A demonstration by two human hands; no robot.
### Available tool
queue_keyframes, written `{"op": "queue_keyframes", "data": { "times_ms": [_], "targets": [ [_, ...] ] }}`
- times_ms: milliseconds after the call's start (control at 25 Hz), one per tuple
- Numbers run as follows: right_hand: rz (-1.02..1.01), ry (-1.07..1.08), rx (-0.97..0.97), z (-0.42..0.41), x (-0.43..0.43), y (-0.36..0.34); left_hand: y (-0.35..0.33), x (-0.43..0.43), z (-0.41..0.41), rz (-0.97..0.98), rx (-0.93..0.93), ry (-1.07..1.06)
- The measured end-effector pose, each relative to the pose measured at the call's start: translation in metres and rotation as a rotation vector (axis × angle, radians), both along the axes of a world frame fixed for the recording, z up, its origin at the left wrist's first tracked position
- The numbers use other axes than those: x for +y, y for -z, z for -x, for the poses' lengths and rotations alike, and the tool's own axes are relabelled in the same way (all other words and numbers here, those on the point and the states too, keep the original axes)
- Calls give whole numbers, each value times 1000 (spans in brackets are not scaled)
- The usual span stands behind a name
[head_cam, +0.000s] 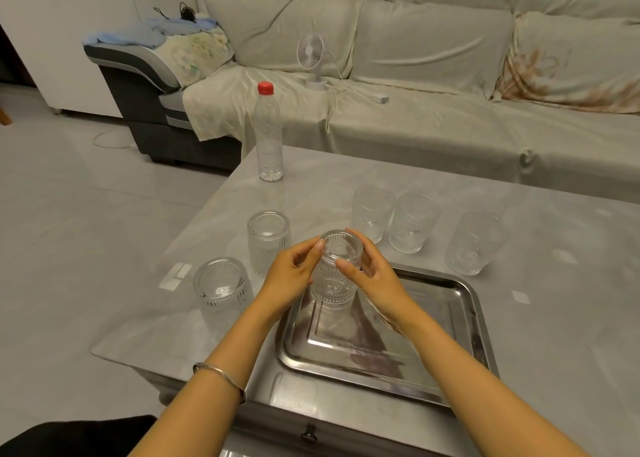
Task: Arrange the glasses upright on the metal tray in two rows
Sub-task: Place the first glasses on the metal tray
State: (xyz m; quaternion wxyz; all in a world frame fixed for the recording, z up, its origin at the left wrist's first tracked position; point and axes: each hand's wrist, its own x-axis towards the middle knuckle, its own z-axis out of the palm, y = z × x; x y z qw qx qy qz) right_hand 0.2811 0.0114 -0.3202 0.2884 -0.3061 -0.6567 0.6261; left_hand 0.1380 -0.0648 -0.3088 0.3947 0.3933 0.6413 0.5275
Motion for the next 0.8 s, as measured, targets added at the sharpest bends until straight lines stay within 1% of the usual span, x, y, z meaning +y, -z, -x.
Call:
{"op": "queue_keyframes", "data": {
  "times_ms": [600, 720, 800],
  "targets": [
    [57, 17, 15, 5, 2, 13, 11, 4, 6, -13, -23, -3],
    [103, 4, 8, 3, 1, 7, 7, 0, 1, -28, -2, -74],
    [85, 17, -19, 0, -1, -2, -6, -8, -2, -50, 50, -122]
  ]
}}
